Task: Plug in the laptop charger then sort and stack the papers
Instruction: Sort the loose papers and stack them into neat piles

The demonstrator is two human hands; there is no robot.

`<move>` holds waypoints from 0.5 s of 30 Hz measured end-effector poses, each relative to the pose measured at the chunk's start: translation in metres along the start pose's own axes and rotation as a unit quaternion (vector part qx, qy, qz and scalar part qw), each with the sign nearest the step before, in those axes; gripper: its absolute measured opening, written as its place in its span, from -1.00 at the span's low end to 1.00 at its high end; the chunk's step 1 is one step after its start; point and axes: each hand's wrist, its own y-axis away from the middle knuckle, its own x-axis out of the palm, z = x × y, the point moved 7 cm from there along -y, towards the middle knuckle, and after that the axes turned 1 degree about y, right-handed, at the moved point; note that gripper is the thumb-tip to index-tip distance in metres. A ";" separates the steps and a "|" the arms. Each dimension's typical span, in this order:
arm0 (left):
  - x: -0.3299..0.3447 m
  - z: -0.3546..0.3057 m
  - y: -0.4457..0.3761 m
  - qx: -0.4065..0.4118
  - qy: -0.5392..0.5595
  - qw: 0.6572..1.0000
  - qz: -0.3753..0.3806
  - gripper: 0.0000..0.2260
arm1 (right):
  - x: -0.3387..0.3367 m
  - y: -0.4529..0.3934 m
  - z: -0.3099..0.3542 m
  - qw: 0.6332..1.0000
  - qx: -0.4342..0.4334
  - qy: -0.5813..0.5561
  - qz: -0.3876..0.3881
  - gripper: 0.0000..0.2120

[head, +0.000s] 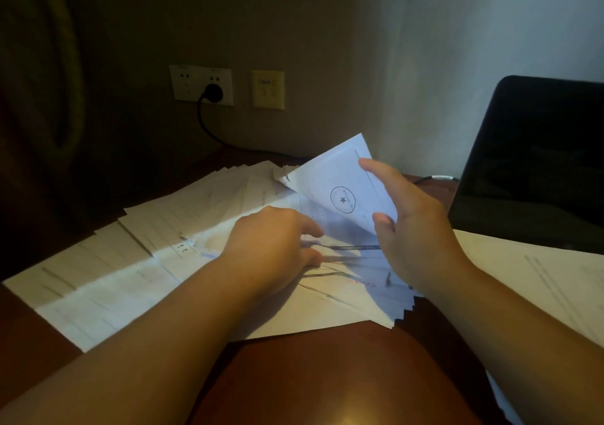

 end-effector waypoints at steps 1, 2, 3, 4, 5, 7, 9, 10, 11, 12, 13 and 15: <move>-0.001 -0.002 0.001 0.009 -0.002 1.000 -0.002 -0.68 | 0.000 -0.001 0.000 1.000 -0.003 0.003 -0.006 -0.32; -0.002 -0.004 0.001 0.020 -0.004 1.000 -0.004 -0.71 | 0.000 -0.001 -0.001 1.000 -0.003 0.011 -0.010 -0.31; -0.002 -0.005 0.002 0.027 -0.006 1.000 -0.005 -0.72 | 0.000 -0.002 -0.002 1.000 0.001 0.020 -0.011 -0.30; -0.003 -0.006 0.003 0.033 -0.009 0.999 -0.007 -0.72 | 0.000 -0.003 -0.002 0.999 0.005 0.030 -0.010 -0.29; -0.003 -0.007 0.003 0.035 -0.012 0.999 -0.009 -0.72 | 0.000 -0.003 -0.002 0.999 0.009 0.037 -0.008 -0.28; -0.006 -0.008 0.004 0.039 -0.014 0.999 -0.018 -0.71 | -0.001 -0.003 -0.002 0.999 0.012 0.039 -0.007 -0.24; -0.008 -0.007 0.004 0.040 -0.014 0.999 -0.023 -0.74 | -0.002 -0.003 0.000 0.999 0.013 0.032 -0.006 -0.21; -0.007 -0.006 0.003 0.039 -0.007 0.999 -0.019 -0.77 | -0.002 -0.003 0.001 0.999 0.012 0.032 -0.003 -0.19; -0.005 -0.005 0.002 0.038 0.001 0.999 -0.013 -0.79 | -0.002 -0.002 0.002 0.999 0.010 0.034 0.001 -0.18; -0.002 -0.003 -0.001 0.035 0.006 0.999 -0.012 -0.81 | -0.002 -0.002 0.003 0.999 0.008 0.033 0.006 -0.18; 0.000 -0.001 -0.003 0.033 0.008 0.999 -0.018 -0.83 | 0.000 -0.001 0.004 1.000 0.004 0.029 0.012 -0.18; 0.001 0.001 -0.007 0.038 0.007 0.998 -0.053 -0.86 | 0.003 0.000 0.002 0.999 0.003 0.005 0.032 -0.20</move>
